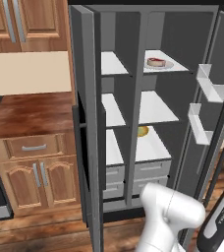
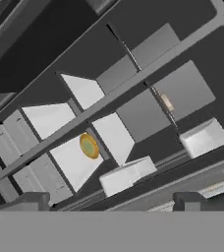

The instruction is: Retrieve the steak from the fridge and place it on the saucepan with marinade on the stove.

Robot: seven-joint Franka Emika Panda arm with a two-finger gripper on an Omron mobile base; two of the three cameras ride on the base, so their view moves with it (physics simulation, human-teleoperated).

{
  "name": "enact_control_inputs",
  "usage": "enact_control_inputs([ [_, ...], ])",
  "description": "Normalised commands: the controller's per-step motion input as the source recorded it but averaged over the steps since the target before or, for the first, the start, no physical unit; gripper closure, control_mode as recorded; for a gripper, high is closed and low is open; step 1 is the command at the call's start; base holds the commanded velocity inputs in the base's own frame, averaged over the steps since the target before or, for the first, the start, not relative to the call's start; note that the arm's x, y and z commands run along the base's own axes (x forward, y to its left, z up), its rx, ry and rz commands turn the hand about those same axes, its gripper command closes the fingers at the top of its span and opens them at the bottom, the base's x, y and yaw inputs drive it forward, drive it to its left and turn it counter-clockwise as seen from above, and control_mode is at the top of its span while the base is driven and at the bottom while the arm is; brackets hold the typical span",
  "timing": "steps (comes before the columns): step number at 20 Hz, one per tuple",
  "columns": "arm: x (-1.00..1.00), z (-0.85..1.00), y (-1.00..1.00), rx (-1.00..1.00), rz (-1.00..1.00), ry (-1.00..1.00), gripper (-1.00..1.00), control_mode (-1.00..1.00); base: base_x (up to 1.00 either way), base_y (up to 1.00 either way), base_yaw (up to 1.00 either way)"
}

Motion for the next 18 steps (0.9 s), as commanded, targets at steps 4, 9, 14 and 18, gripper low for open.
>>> enact_control_inputs([
  [4, 0.08, 0.0, 0.65, -0.23, -0.01, 0.0, -1.0, -1.0, 0.0, 0.0, 0.0],
  [9, 0.17, 0.15, 0.54, -0.19, -0.05, 0.0, -1.0, -1.0, 0.0, 0.0, 0.0],
  [14, 0.18, 0.0, 0.49, -0.22, -0.07, -0.02, -1.0, -1.0, 0.0, 0.0, 0.0],
  [18, 0.19, -0.35, 0.22, -0.29, -0.03, -0.17, -1.0, -1.0, 0.0, 0.0, 0.0],
])
